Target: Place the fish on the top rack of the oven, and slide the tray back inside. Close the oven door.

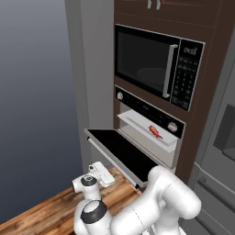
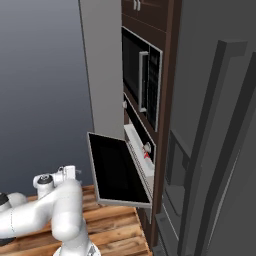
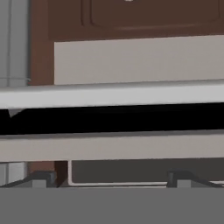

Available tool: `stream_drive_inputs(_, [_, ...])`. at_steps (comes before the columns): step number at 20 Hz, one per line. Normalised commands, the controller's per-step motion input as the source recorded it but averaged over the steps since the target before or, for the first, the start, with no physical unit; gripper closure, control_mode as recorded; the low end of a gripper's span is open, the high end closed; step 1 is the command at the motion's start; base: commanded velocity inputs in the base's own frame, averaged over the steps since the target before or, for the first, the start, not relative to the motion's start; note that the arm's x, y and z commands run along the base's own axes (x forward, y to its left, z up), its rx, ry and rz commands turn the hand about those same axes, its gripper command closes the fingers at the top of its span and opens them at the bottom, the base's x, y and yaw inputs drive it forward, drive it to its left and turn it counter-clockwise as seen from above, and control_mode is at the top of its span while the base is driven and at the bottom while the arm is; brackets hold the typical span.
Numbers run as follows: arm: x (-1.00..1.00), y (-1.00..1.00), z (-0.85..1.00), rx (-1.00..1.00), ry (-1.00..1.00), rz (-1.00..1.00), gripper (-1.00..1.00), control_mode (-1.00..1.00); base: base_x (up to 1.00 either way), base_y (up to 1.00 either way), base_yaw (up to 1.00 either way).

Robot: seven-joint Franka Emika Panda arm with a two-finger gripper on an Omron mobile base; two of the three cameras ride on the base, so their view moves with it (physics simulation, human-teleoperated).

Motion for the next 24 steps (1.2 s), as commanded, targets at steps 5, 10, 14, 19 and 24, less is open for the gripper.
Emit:
stream_drive_inputs(5, [0.29, 0.28, -0.33, 0.00, 0.00, 0.00, -1.00, -1.00, 0.00, 0.00, 0.00])
stream_drive_inputs(10, [0.63, 0.00, -0.54, 0.00, -0.02, 0.00, -1.00, -1.00, 0.00, 0.00, 0.00])
stream_drive_inputs(14, [0.64, -0.01, -0.76, 0.00, 0.00, 0.00, -1.00, -1.00, 0.00, 0.00, 0.00])
stream_drive_inputs(19, [0.61, 0.00, -0.90, 0.00, -0.03, 0.00, -1.00, -1.00, 0.00, 0.00, 0.00])
stream_drive_inputs(24, [0.58, 0.03, -1.00, 0.00, -0.09, 0.00, -1.00, -1.00, 0.00, 0.00, 0.00])
